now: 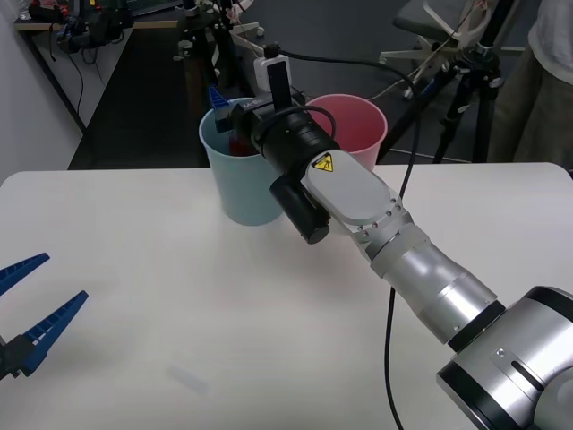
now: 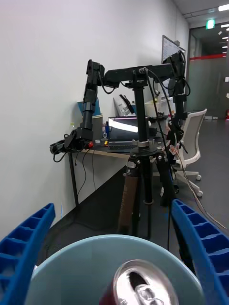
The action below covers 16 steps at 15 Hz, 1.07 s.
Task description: Grasp the object on the table and drop it into the matching bin: aluminum can to the light blue bin, PET bottle to the pink bin.
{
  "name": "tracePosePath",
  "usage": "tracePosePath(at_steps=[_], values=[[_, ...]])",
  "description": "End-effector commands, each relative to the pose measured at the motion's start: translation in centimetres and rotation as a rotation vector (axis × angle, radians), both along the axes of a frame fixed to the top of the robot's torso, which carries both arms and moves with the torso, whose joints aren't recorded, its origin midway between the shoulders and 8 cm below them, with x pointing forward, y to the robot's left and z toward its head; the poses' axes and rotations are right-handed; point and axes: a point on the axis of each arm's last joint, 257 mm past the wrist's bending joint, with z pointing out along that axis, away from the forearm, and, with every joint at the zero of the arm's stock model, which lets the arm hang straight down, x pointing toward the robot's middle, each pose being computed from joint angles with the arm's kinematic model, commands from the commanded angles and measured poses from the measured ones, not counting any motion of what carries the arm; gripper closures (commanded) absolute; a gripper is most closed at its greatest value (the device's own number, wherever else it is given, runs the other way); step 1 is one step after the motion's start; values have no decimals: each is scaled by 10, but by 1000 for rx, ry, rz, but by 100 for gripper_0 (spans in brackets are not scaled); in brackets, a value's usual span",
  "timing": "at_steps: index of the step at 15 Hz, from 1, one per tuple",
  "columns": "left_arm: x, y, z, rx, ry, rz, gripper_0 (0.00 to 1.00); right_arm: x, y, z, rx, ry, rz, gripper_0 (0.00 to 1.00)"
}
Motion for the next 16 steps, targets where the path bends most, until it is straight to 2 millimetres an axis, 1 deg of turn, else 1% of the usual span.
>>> tracePosePath(at_steps=[1,7,10,13,14,16], values=[[0,0,0,0,0,0,0,0,1,1,5,2,2,0],[0,0,0,0,0,0,0,-6,6,14,26,-16,19,0],[0,0,0,0,0,0,0,-15,4,26,52,-34,44,0],[0,0,0,0,0,0,0,-38,-1,31,67,-58,99,0],[0,0,0,0,0,0,0,-51,-7,31,71,-67,122,0],[0,0,0,0,0,0,0,-70,-19,23,73,-69,153,0]])
